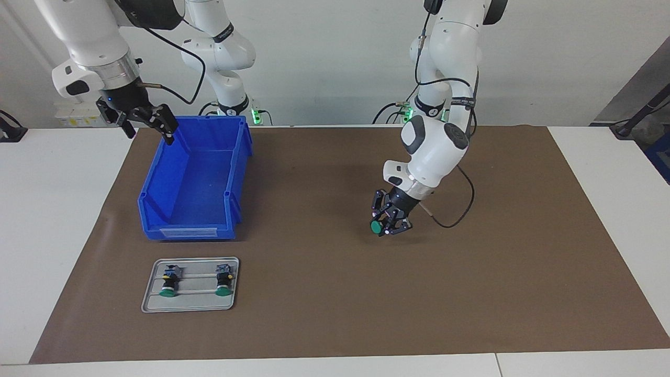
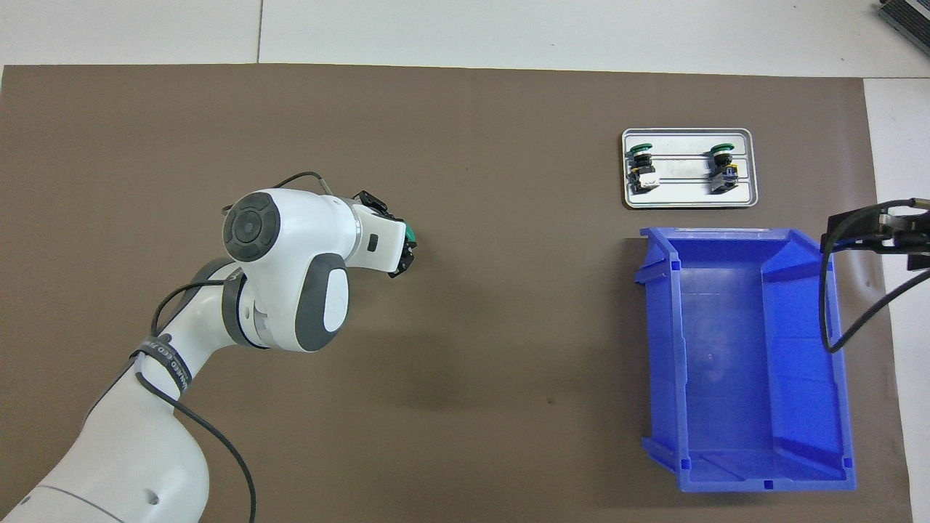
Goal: Place and press button with both arms
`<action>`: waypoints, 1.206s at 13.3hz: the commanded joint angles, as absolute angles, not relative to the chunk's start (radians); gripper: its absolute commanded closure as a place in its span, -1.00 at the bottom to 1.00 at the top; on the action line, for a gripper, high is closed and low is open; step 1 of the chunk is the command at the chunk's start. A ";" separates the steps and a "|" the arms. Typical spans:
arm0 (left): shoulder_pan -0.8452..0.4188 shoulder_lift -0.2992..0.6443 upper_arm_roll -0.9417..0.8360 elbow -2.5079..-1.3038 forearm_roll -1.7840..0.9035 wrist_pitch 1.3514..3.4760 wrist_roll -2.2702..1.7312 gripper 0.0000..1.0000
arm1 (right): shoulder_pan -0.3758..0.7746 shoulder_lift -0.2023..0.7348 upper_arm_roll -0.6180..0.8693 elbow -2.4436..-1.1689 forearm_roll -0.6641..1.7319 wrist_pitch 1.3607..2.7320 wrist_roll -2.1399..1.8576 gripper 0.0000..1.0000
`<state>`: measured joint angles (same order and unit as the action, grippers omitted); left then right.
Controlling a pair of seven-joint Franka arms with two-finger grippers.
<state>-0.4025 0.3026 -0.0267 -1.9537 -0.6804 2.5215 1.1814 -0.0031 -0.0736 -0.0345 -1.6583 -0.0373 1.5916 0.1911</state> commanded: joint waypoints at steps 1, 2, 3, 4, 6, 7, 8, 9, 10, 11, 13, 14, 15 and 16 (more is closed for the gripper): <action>-0.332 0.252 -0.035 -1.971 -0.841 2.433 1.345 1.00 | -0.009 -0.086 -0.029 -1.669 -0.046 1.591 0.207 -1.00; -0.313 0.244 -0.035 -1.977 -0.901 2.409 1.411 1.00 | -0.009 -0.084 -0.029 -1.669 -0.046 1.592 0.209 -1.00; -0.295 0.235 -0.032 -1.989 -0.954 2.389 1.470 1.00 | -0.006 -0.086 -0.029 -1.669 -0.043 1.589 0.209 -1.00; -0.267 0.227 -0.034 -2.005 -0.991 2.381 1.524 1.00 | -0.002 -0.087 -0.029 -1.669 -0.043 1.583 0.210 -1.00; -0.247 0.209 -0.032 -2.035 -1.061 2.356 1.606 1.00 | -0.002 -0.086 -0.029 -1.669 -0.041 1.589 0.210 -1.00; -0.233 0.198 -0.032 -2.055 -1.089 2.338 1.649 1.00 | -0.002 -0.086 -0.029 -1.669 -0.040 1.586 0.212 -1.00; -0.210 0.186 -0.032 -2.071 -1.109 2.304 1.684 1.00 | -0.002 -0.087 -0.029 -1.670 -0.040 1.580 0.215 -1.00; -0.184 0.181 -0.032 -2.074 -1.117 2.265 1.707 1.00 | 0.000 -0.089 -0.029 -1.671 -0.038 1.574 0.224 -1.00; -0.158 0.170 -0.032 -2.074 -1.120 2.219 1.716 1.00 | 0.002 -0.090 -0.029 -1.674 -0.038 1.556 0.233 -1.00; -0.135 0.169 -0.032 -2.074 -1.123 2.183 1.727 1.00 | 0.002 -0.092 -0.029 -1.674 -0.037 1.549 0.238 -1.00; -0.095 0.158 -0.031 -2.075 -1.149 2.131 1.759 1.00 | 0.002 -0.092 -0.029 -1.674 -0.037 1.549 0.239 -1.00; -0.075 0.153 -0.029 -2.088 -1.152 2.109 1.781 1.00 | 0.002 -0.092 -0.029 -1.672 -0.038 1.549 0.239 -1.00; -0.045 0.144 -0.031 -2.095 -1.154 2.088 1.805 1.00 | 0.000 -0.092 -0.029 -1.672 -0.037 1.549 0.238 -1.00; -0.020 0.138 -0.029 -2.101 -1.154 2.047 1.819 1.00 | 0.002 -0.092 -0.029 -1.671 -0.038 1.551 0.238 -1.00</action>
